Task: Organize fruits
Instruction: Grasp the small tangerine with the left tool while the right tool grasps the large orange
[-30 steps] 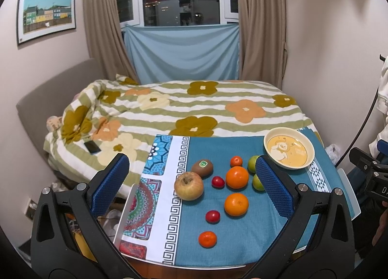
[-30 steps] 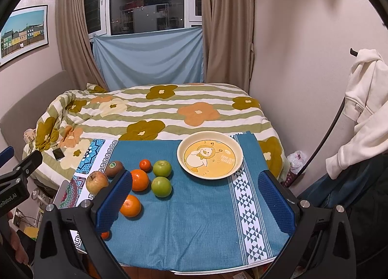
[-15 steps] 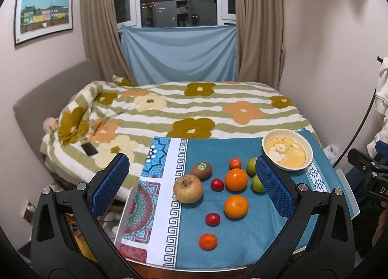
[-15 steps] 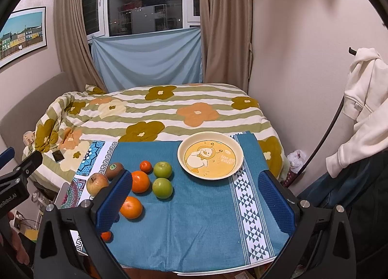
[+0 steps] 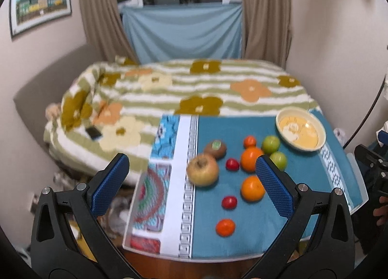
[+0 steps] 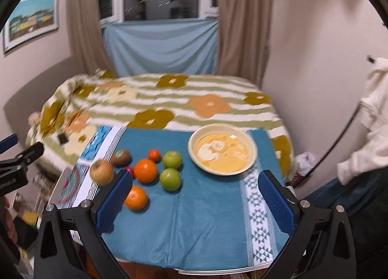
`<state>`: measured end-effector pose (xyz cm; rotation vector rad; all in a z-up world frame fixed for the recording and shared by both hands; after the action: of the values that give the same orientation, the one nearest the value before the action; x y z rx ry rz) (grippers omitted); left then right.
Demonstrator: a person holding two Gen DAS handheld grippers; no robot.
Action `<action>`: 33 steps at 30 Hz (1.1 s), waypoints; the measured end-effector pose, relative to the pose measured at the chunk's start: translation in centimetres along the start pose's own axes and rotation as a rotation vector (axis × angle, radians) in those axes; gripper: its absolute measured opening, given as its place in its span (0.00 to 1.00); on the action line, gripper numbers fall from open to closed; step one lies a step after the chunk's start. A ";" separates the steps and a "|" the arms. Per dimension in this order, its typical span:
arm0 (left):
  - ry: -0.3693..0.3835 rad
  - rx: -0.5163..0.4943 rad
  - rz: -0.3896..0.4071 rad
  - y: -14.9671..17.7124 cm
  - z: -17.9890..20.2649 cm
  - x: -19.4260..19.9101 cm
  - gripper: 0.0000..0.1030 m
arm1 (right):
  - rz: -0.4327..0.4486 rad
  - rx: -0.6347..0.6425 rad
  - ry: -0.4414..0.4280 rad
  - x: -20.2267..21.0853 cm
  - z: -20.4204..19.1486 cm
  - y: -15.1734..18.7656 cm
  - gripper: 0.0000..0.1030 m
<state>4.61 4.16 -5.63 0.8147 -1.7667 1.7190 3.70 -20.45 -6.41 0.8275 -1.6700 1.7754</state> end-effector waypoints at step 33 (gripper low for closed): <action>-0.140 0.193 -0.288 15.6 6.8 -13.9 0.70 | -0.148 0.816 -0.598 -18.8 -6.5 6.4 0.87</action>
<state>2.68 -1.83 -26.68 1.2355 -1.4962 1.6870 10.77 -14.14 -25.06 1.9328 -1.0823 2.2497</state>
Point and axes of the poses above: each gripper's, at about its wrist camera, not at the fingertips, and x roughly against the way its jaws point, z to its right, y to its underside, the point moved 3 cm from there along -x, roughly the way its jaws point, and after that the axes turned 7 degrees about -z, right-handed, at the moved point
